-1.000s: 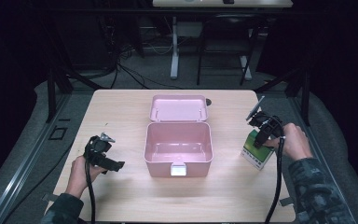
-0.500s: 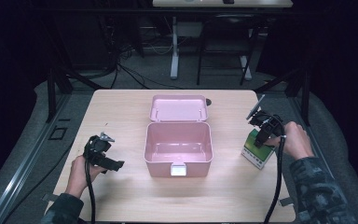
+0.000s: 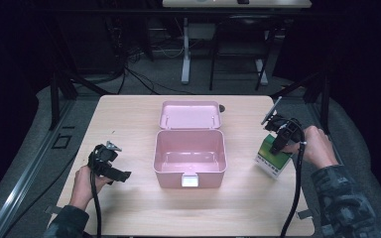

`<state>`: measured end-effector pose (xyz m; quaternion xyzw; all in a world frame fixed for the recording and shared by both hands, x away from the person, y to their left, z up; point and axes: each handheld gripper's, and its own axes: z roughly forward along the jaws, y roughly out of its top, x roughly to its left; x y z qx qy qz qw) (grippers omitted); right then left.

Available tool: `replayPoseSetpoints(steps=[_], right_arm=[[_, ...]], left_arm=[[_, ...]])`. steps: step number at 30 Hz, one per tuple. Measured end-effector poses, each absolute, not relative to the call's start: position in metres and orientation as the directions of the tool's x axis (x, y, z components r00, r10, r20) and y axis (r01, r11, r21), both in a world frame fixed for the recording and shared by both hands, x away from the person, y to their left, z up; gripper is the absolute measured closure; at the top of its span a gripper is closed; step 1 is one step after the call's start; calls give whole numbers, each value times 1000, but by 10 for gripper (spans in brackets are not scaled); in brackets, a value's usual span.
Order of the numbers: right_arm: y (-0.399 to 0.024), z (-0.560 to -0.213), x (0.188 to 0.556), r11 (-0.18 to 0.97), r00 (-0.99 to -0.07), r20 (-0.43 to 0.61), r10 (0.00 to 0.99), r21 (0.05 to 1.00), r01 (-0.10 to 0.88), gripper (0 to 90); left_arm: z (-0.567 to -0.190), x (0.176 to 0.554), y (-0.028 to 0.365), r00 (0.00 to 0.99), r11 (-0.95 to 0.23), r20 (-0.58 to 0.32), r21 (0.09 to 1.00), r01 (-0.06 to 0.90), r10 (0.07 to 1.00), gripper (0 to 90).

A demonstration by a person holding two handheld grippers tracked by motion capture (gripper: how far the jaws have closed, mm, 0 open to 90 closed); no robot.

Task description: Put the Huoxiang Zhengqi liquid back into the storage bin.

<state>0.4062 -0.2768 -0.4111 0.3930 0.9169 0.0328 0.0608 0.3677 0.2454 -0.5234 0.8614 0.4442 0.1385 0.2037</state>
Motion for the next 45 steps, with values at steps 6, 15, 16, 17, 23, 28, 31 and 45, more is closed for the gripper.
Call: replayPoseSetpoints(steps=[6, 15, 16, 17, 23, 28, 31, 45], right_arm=[[-268, -408, 404, 712, -711, -64, 701, 115, 692, 627], [-257, -397, 400, 736, -734, -63, 676, 117, 667, 627], [-257, -397, 400, 736, -734, -63, 676, 117, 667, 627], [-255, -395, 399, 744, -743, -61, 667, 117, 658, 627], [-250, -391, 397, 753, -753, -54, 655, 122, 646, 628], [-246, -384, 396, 766, -768, -46, 639, 123, 631, 628], [-243, -380, 396, 773, -774, -50, 631, 128, 622, 628], [-231, -360, 391, 798, -798, -62, 599, 129, 589, 628]], left_arm=[[-524, 368, 244, 572, -527, 55, 471, 708, 818, 2], [-524, 368, 244, 573, -528, 55, 468, 708, 818, 2], [-524, 368, 244, 573, -528, 55, 468, 708, 818, 2], [-524, 368, 244, 573, -528, 54, 468, 709, 818, 2], [-524, 368, 244, 574, -529, 55, 470, 707, 817, 2], [-524, 368, 243, 575, -530, 55, 467, 708, 816, 2], [-524, 368, 243, 575, -530, 54, 467, 708, 816, 2], [-525, 368, 243, 581, -534, 53, 468, 704, 812, 2]])
